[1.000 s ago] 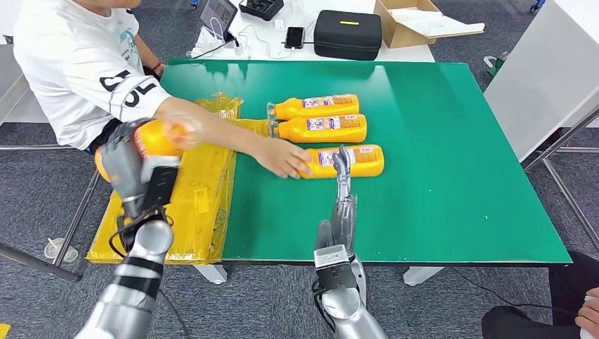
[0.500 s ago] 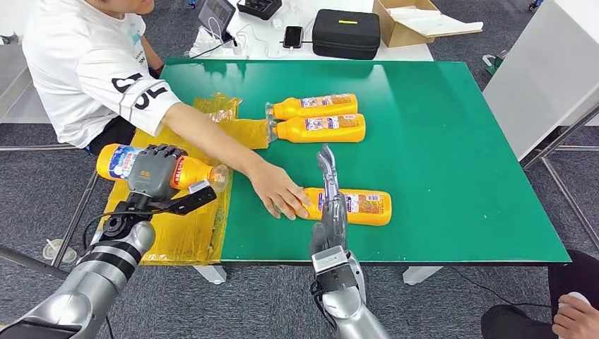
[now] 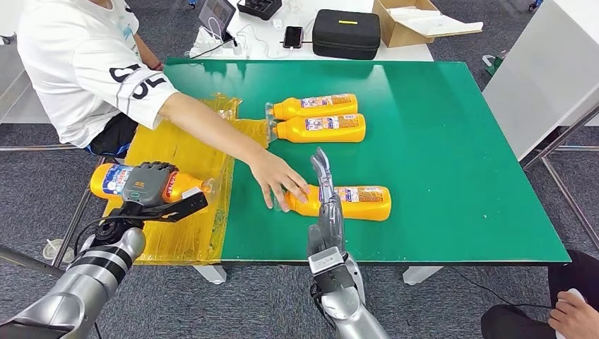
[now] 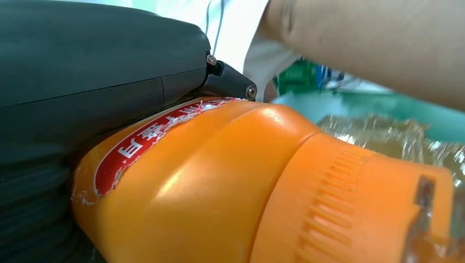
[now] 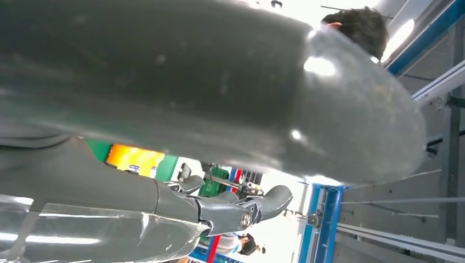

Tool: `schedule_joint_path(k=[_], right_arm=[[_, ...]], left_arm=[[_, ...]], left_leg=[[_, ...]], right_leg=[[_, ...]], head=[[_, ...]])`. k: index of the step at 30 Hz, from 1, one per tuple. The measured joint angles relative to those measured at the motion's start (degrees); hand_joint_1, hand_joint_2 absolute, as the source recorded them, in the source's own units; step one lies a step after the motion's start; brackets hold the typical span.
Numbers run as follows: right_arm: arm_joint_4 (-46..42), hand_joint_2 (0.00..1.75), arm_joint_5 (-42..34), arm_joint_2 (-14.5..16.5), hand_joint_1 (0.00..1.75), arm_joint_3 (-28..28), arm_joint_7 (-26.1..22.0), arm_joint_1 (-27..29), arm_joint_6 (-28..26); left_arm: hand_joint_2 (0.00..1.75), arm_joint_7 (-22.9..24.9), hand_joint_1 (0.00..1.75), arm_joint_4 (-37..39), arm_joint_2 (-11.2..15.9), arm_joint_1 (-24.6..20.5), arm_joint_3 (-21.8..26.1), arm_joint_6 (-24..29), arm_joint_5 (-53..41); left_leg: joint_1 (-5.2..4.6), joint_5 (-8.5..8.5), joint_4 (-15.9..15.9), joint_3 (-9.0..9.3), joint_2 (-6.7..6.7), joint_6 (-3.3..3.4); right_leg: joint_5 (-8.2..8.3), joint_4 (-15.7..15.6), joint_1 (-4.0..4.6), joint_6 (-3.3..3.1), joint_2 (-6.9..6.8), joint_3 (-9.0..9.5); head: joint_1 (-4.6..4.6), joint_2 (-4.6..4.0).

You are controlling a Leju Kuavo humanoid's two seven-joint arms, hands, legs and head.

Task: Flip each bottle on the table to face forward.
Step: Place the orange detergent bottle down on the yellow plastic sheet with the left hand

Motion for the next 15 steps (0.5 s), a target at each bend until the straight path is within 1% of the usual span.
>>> schedule_joint_path(k=[4,5,7,8,10,11,12,13,14,15], right_arm=[[0.6,0.00,0.6,0.0,0.00,0.0,0.0,-0.1,0.9],[0.8,0.00,0.8,0.0,0.00,0.0,0.0,-0.2,1.1],[1.3,0.00,1.1,0.1,0.00,0.1,0.0,-0.4,1.4],[1.5,0.00,1.2,0.2,0.00,0.1,0.0,-0.5,1.5],[2.0,0.00,1.3,0.3,0.00,0.1,0.0,-0.7,1.7],[2.2,0.00,1.5,0.4,0.00,0.1,0.0,-0.8,1.9],[2.6,0.00,1.6,0.5,0.00,0.1,0.0,-0.9,2.2],[2.9,0.00,1.8,0.6,0.00,0.1,0.0,-1.0,2.5],[3.3,0.00,2.0,0.7,0.00,0.1,0.0,-1.0,2.7],[3.6,0.00,2.1,0.9,0.00,0.1,0.0,-1.1,2.9]], left_arm=[[1.75,-1.1,1.74,0.9,-0.1,0.6,0.4,-2.8,1.7],[1.75,-1.5,1.66,1.1,-0.2,0.8,0.5,-3.3,2.1],[1.75,-2.0,1.41,1.4,-0.7,1.4,0.7,-3.9,2.8],[1.75,-2.1,1.20,1.6,-0.9,1.6,0.9,-4.1,3.1],[1.75,-2.5,0.89,1.7,-1.5,1.9,1.3,-4.2,3.8],[1.75,-2.9,0.58,1.8,-1.8,2.1,1.7,-4.2,4.3],[1.75,-3.5,0.35,1.8,-2.2,2.4,2.1,-4.1,4.9],[1.75,-4.0,0.15,1.8,-2.5,2.7,2.5,-4.1,5.6],[1.75,-4.6,0.00,1.8,-2.9,3.0,2.9,-4.1,6.2],[1.31,-5.2,0.00,1.8,-3.3,3.3,3.3,-4.1,6.8]], left_leg=[[0.00,0.00,0.0,0.00,0.00,0.00],[0.00,0.00,0.0,-0.01,0.00,0.00],[-0.01,0.00,0.0,-0.01,-0.01,0.00],[-0.01,0.00,0.0,-0.02,-0.01,0.00],[-0.03,-0.01,0.0,-0.01,-0.02,0.00],[-0.04,-0.01,0.0,0.00,-0.03,0.00],[-0.04,-0.01,0.0,0.01,-0.03,0.00],[-0.04,-0.02,0.0,0.02,-0.04,0.01],[-0.04,-0.01,0.0,0.02,-0.05,0.00],[-0.04,-0.01,0.0,0.02,-0.06,0.00]], right_leg=[[0.00,0.0,0.00,0.00,0.00,0.00],[0.00,0.0,-0.01,0.00,0.00,0.00],[0.00,0.0,-0.01,0.00,0.00,0.00],[0.00,0.0,-0.02,0.00,-0.01,0.00],[0.00,0.0,-0.03,0.00,-0.01,0.02],[0.00,0.0,-0.03,0.00,-0.01,0.02],[0.00,0.0,-0.04,0.00,-0.01,0.03],[0.00,0.0,-0.04,0.00,-0.02,0.04],[0.00,0.0,-0.04,0.00,-0.04,0.04],[0.00,0.0,-0.03,0.00,-0.06,0.05]], head=[[0.00,-0.01],[0.01,-0.01],[0.01,0.00],[0.02,0.00],[0.01,-0.01],[0.00,-0.01],[-0.01,-0.01],[-0.01,-0.01],[-0.01,-0.01],[-0.01,0.00]])
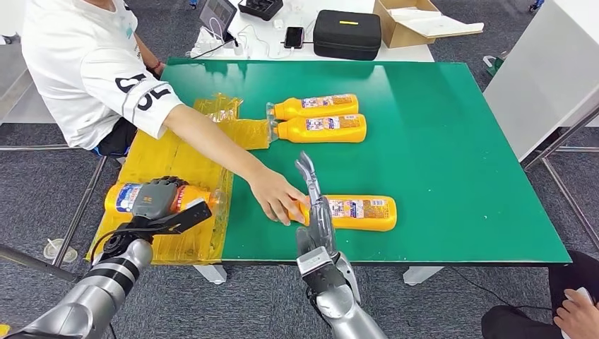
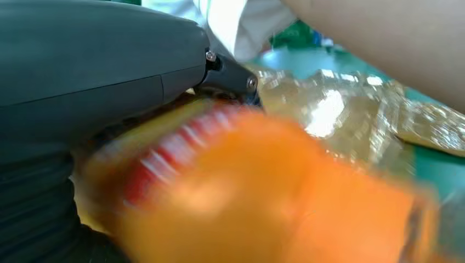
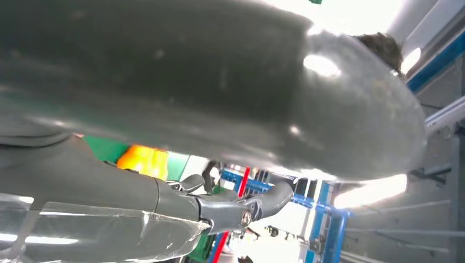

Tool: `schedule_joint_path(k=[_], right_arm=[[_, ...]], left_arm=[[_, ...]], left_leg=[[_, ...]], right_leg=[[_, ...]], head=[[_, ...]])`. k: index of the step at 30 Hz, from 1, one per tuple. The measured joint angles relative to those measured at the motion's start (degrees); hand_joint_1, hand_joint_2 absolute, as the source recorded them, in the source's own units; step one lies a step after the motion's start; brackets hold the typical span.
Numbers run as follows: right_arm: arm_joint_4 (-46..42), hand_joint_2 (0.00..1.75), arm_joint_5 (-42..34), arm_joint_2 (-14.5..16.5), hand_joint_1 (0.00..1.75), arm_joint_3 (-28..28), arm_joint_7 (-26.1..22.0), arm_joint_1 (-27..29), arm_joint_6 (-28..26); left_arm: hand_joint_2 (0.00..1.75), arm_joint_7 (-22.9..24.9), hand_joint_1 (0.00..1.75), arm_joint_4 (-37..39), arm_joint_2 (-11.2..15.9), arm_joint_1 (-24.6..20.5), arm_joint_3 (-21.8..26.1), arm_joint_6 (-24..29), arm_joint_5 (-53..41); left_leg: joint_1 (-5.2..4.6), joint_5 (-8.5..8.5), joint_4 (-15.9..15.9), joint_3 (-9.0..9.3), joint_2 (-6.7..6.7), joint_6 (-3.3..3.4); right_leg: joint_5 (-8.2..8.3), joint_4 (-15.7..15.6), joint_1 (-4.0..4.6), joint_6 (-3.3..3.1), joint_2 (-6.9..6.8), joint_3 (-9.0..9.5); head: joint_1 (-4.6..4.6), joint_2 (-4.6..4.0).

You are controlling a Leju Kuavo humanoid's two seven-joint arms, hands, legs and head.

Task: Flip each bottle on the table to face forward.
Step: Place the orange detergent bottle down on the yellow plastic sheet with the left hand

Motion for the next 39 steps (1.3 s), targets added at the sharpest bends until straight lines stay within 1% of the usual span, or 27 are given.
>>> schedule_joint_path(k=[3,8,16,18,22,25,26,27,29,30,32,34,36,37,39], right_arm=[[1.0,0.00,0.3,0.3,0.00,0.0,0.0,-0.3,0.4],[2.1,0.00,0.4,0.7,0.00,-0.2,0.0,-0.4,0.6],[3.2,0.00,0.4,1.0,0.00,-0.4,0.0,-0.4,0.7],[3.4,0.00,0.4,1.1,0.00,-0.4,0.0,-0.4,0.7],[3.7,0.00,0.4,1.1,0.00,-0.6,0.0,-0.4,0.7],[3.8,0.00,0.4,1.2,0.00,-0.7,0.0,-0.4,0.7],[3.9,0.44,0.5,1.2,0.00,-0.8,0.0,-0.4,0.7],[3.9,0.87,0.7,1.2,0.00,-0.9,0.0,-0.4,0.6],[4.1,1.75,2.1,1.2,0.00,-1.1,0.4,-0.4,-0.2],[4.3,1.75,3.5,1.2,0.00,-1.1,1.4,-0.4,-0.9],[5.2,1.75,8.4,0.9,0.00,-1.2,6.0,-1.0,-2.7],[7.1,1.75,13.9,0.1,0.00,-1.6,12.2,-2.3,-3.7],[9.3,1.75,17.9,-1.1,0.00,-2.6,17.0,-3.9,-3.9],[10.2,1.75,19.3,-1.8,0.00,-3.1,18.4,-4.6,-3.9],[11.6,1.75,20.7,-3.0,0.00,-4.3,19.9,-5.8,-3.9]], left_arm=[[0.00,-1.9,0.00,0.0,-1.1,0.9,1.3,-0.2,1.7],[0.00,-3.5,0.00,0.0,-2.2,1.7,2.7,-0.8,2.6],[0.00,-4.7,0.00,-0.1,-2.9,2.0,3.2,-1.8,3.2],[0.00,-5.3,0.00,-0.2,-3.0,2.0,3.5,-3.3,4.3],[0.00,-7.5,0.00,-1.0,-3.2,1.9,5.3,-8.3,8.7],[0.00,-8.1,0.00,-1.5,-3.4,1.9,6.5,-10.2,10.5],[0.00,-8.2,0.00,-2.0,-3.5,2.1,7.0,-11.1,11.9],[0.44,-8.3,0.00,-2.9,-3.7,2.4,7.6,-12.5,14.7],[1.31,-8.3,0.00,-6.1,-4.3,3.7,9.4,-15.4,23.3],[1.75,-8.4,0.00,-8.2,-4.8,4.6,10.5,-16.1,28.4],[1.75,-8.3,0.00,-13.0,-6.3,6.5,13.2,-15.0,38.4],[1.75,-8.3,0.00,-18.2,-8.1,7.7,16.6,-12.6,46.6],[1.75,-8.4,0.00,-22.8,-9.5,8.6,19.2,-10.2,50.4],[1.75,-8.4,0.00,-24.9,-9.9,9.0,20.0,-9.3,51.0],[1.75,-8.4,0.00,-28.4,-10.5,9.8,21.3,-8.3,51.6]], left_leg=[[0.00,0.00,0.0,0.01,-0.02,0.00],[0.00,0.01,0.0,0.03,-0.05,0.00],[0.01,0.03,0.0,0.08,-0.05,0.01],[0.01,0.04,0.0,0.10,-0.05,0.01],[0.01,0.04,0.0,0.16,-0.05,0.00],[0.01,0.04,0.0,0.19,-0.05,0.01],[0.01,0.04,0.0,0.19,-0.05,0.01],[0.01,0.05,0.0,0.19,-0.05,0.00],[0.00,0.05,0.0,0.19,-0.04,0.00],[0.00,0.05,0.0,0.19,-0.02,0.00],[0.00,0.05,0.0,0.15,0.01,0.00],[0.00,0.06,0.0,0.11,-0.01,0.01],[-0.02,0.06,0.0,0.09,-0.03,0.02],[-0.02,0.06,0.0,0.08,-0.02,0.02],[-0.03,0.05,0.0,0.07,-0.03,0.02]], right_leg=[[0.00,0.0,0.00,0.00,-0.04,0.02],[0.00,0.0,0.00,0.00,-0.07,0.06],[0.00,0.0,0.01,0.00,-0.07,0.10],[0.00,0.0,0.01,0.00,-0.07,0.12],[0.00,0.0,0.01,0.00,-0.07,0.18],[0.01,0.0,0.01,0.00,-0.07,0.20],[0.01,0.0,0.01,0.00,-0.07,0.20],[0.01,0.0,0.01,0.00,-0.07,0.20],[0.02,0.0,0.00,0.00,-0.07,0.19],[0.02,0.0,0.00,0.00,-0.06,0.17],[0.04,0.0,0.01,0.01,-0.06,0.11],[0.05,0.0,0.00,0.02,-0.06,0.10],[0.06,0.0,-0.01,0.04,-0.07,0.11],[0.06,0.0,-0.02,0.05,-0.07,0.10],[0.06,0.0,-0.02,0.06,-0.07,0.10]], head=[[0.00,0.00],[0.01,-0.01],[0.00,0.00],[0.00,0.00],[0.00,-0.01],[0.01,-0.01],[0.01,-0.01],[0.00,-0.01],[0.00,-0.01],[0.00,-0.01],[0.00,0.00],[0.01,0.00],[0.01,-0.01],[0.01,-0.01],[0.00,-0.01]])
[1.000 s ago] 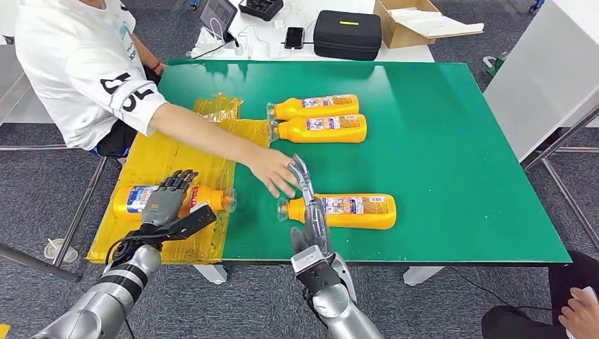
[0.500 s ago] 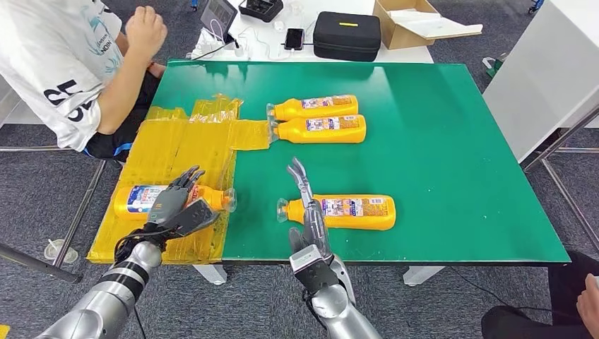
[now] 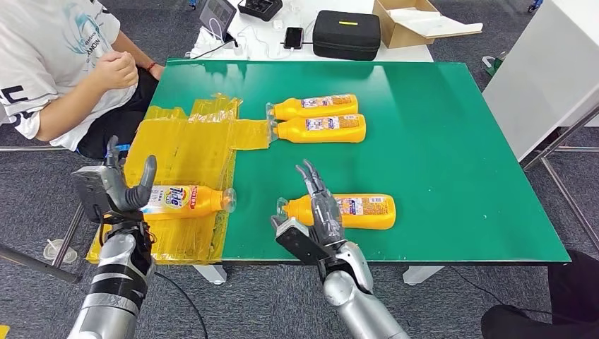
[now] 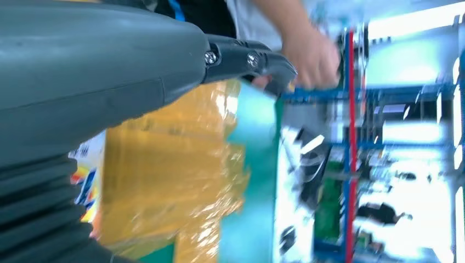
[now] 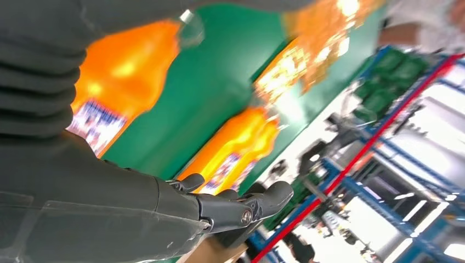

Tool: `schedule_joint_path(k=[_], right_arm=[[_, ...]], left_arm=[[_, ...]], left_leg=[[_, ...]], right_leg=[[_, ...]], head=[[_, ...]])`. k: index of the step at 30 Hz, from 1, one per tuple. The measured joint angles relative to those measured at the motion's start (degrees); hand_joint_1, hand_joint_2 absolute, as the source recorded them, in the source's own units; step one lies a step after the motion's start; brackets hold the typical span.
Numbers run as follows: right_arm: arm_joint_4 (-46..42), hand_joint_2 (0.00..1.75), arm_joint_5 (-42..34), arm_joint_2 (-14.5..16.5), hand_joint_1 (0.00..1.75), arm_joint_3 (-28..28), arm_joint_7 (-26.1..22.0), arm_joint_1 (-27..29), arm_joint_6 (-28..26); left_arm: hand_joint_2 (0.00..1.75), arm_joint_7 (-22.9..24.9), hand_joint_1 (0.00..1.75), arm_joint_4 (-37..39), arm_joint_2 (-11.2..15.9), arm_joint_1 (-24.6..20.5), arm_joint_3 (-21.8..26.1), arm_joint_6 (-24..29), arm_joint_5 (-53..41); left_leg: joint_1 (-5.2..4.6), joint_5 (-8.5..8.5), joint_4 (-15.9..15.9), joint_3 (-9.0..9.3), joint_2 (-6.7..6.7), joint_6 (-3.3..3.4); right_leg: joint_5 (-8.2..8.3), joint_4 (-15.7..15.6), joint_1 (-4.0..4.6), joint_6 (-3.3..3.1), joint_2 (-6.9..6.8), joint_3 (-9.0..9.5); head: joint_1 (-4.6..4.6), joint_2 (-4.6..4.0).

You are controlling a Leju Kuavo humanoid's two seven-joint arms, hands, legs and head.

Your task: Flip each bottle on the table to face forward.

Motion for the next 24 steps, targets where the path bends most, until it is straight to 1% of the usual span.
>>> schedule_joint_path(k=[3,6,9,12,15,18,24], right_arm=[[1.4,1.75,0.5,-1.2,0.00,-0.9,0.5,-1.2,0.1],[2.4,1.75,2.5,-2.0,0.00,-1.4,3.5,-2.1,1.2],[3.4,1.75,5.4,-3.9,0.00,-2.0,8.0,-3.5,4.1],[4.3,1.75,6.8,-6.3,0.00,-3.3,10.4,-5.3,8.0],[4.8,1.75,6.8,-8.1,0.00,-4.2,11.2,-6.2,12.6],[5.4,1.75,5.8,-9.3,0.00,-4.5,11.6,-6.5,17.0],[8.0,1.75,4.5,-10.6,0.00,-4.4,11.2,-8.0,21.4]], left_arm=[[1.75,0.0,0.00,-3.3,-0.7,0.8,1.2,0.3,0.2],[1.75,0.0,0.00,-5.9,-1.2,1.6,1.7,1.4,0.2],[1.75,0.0,0.00,-9.0,-1.7,3.2,1.6,3.2,-0.3],[1.75,0.0,0.00,-11.7,-2.1,5.2,1.1,4.3,-1.1],[1.75,0.0,0.00,-13.3,-2.3,6.9,-0.2,4.9,-1.7],[1.75,0.0,0.00,-13.6,-2.4,7.6,-1.4,5.1,-2.0],[1.75,0.0,0.00,-13.3,-2.5,7.7,-3.1,5.2,-2.2]], left_leg=[[0.01,0.00,0.0,-0.02,-0.01,0.00],[0.02,-0.02,0.0,-0.02,0.01,-0.01],[0.01,-0.01,0.0,-0.03,0.00,0.00],[-0.02,-0.01,0.0,-0.06,-0.04,0.01],[-0.04,-0.01,0.0,-0.06,-0.03,0.01],[-0.04,-0.02,0.0,-0.06,-0.03,0.01],[-0.02,-0.02,0.0,-0.05,0.01,0.00]], right_leg=[[-0.01,0.0,0.01,0.00,0.00,-0.01],[-0.01,0.0,0.02,0.00,0.01,-0.03],[-0.01,0.0,0.01,0.00,0.00,-0.04],[-0.01,0.0,-0.02,0.01,-0.01,-0.03],[-0.01,0.0,-0.07,0.02,-0.01,-0.04],[-0.01,0.0,-0.07,0.02,-0.01,-0.04],[-0.01,0.0,-0.02,0.01,0.00,-0.05]], head=[[0.01,0.01],[-0.01,0.01],[0.00,0.01],[0.02,0.00],[0.01,0.00],[0.00,0.00],[-0.01,0.00]])
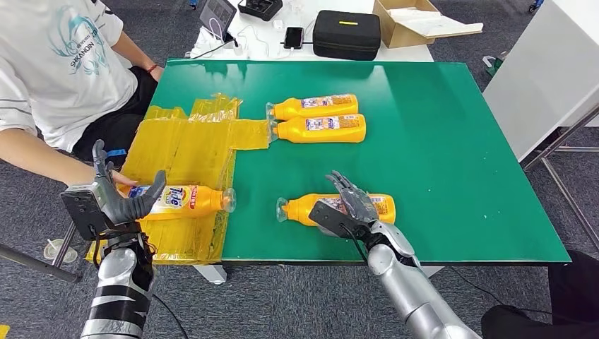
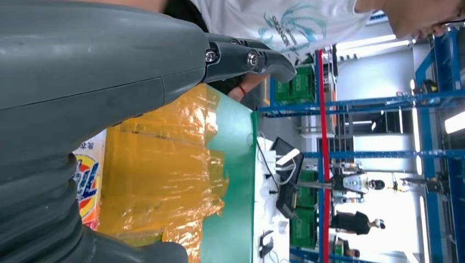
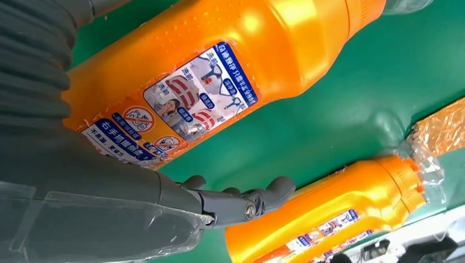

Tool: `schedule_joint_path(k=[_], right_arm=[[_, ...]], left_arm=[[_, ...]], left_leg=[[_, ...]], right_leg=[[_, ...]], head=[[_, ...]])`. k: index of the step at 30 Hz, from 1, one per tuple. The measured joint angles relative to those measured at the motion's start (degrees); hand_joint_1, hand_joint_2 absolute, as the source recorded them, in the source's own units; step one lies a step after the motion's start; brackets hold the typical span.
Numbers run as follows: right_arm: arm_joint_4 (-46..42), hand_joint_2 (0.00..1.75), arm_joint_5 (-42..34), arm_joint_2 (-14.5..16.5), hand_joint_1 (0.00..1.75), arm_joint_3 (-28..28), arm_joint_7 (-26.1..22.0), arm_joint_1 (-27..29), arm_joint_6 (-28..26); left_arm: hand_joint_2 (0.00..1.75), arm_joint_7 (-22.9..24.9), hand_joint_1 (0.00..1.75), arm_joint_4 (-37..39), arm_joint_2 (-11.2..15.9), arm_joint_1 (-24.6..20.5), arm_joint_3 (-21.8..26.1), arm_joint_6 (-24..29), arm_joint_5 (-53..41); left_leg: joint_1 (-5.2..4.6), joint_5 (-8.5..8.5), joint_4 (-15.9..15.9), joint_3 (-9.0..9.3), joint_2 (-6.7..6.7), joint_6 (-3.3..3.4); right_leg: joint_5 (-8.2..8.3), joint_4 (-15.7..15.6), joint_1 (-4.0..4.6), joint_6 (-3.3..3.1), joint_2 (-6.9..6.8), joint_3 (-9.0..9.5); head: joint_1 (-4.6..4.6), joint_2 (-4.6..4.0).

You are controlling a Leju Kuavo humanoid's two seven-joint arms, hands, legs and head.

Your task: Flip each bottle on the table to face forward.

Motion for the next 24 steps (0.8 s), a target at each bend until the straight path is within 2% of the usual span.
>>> schedule_joint_path(k=[11,19,24], right_arm=[[2.5,1.75,-1.6,-2.2,0.00,1.6,-0.7,-3.1,5.2],[3.8,1.75,-0.5,-4.9,0.00,4.3,0.9,-5.8,9.2],[5.1,1.75,0.5,-6.9,0.00,7.1,2.1,-8.5,13.8]], left_arm=[[1.75,0.0,0.00,0.2,0.0,0.0,-1.6,0.4,0.0],[1.75,0.0,0.00,0.4,-0.1,-0.1,-2.1,-0.6,0.7],[1.75,0.0,0.00,1.7,-0.1,-0.7,-2.1,-2.0,1.4]], left_leg=[[-0.02,0.01,0.0,0.03,-0.01,0.01],[-0.01,0.01,0.0,0.03,-0.01,0.01],[-0.02,0.01,0.0,0.03,-0.02,0.02]], right_leg=[[0.01,0.0,-0.03,0.01,0.00,0.04],[0.01,0.0,-0.03,0.01,0.00,0.04],[0.01,0.0,-0.04,0.01,0.00,0.05]], head=[[0.01,0.00],[-0.01,0.01],[0.00,0.00]])
